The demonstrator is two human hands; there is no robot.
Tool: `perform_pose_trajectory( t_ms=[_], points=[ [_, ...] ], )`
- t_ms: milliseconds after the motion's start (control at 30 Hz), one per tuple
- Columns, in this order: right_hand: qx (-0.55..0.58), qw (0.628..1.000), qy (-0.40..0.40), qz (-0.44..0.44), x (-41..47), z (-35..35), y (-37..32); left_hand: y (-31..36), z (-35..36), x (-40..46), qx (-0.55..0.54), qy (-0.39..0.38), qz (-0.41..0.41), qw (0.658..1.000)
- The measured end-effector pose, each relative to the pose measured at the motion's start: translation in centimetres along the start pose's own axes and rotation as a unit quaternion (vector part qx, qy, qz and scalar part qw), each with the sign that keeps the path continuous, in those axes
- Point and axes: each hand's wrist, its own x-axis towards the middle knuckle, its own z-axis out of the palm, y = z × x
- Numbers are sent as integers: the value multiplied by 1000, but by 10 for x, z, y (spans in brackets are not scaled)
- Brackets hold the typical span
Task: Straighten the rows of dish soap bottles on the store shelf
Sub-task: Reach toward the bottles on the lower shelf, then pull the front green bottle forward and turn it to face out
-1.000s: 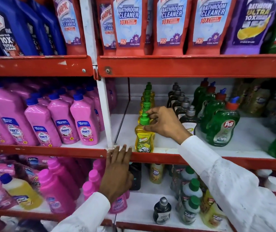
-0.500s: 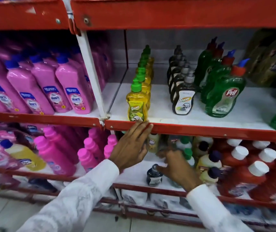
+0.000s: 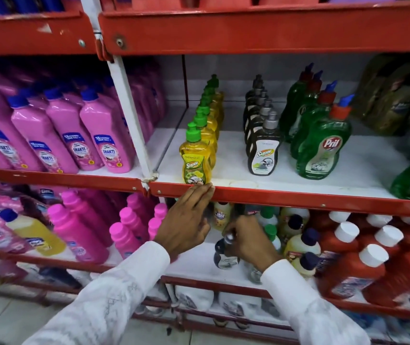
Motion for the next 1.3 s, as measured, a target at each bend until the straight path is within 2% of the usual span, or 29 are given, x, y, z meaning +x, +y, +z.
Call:
perform_pose_trajectory(
  t_ms=[233,367,567,933,1033,1133,1300],
  points=[
    [119,982,147,13,-52,-169,-51,1,8,2,-48,47,-10,998],
    [99,968,230,-18,-47,-228,-60,3,10,4,-32,62,-16,997],
    [43,968,248,-4,3,-228,-43,4,12,4,-25,69,-22,997],
    [87,978,187,16,40,-202,-13,20,6,7,36,35,-49,998],
    [102,974,201,-1,36,-199,-12,35,4,15,39,39,-44,998],
    [168,945,278,-21,19,-187,3,59,6,28,13,56,-12,998],
    [227,821,524,10,-28,-149,57,104,22,57,-58,73,63,994]
  ],
)
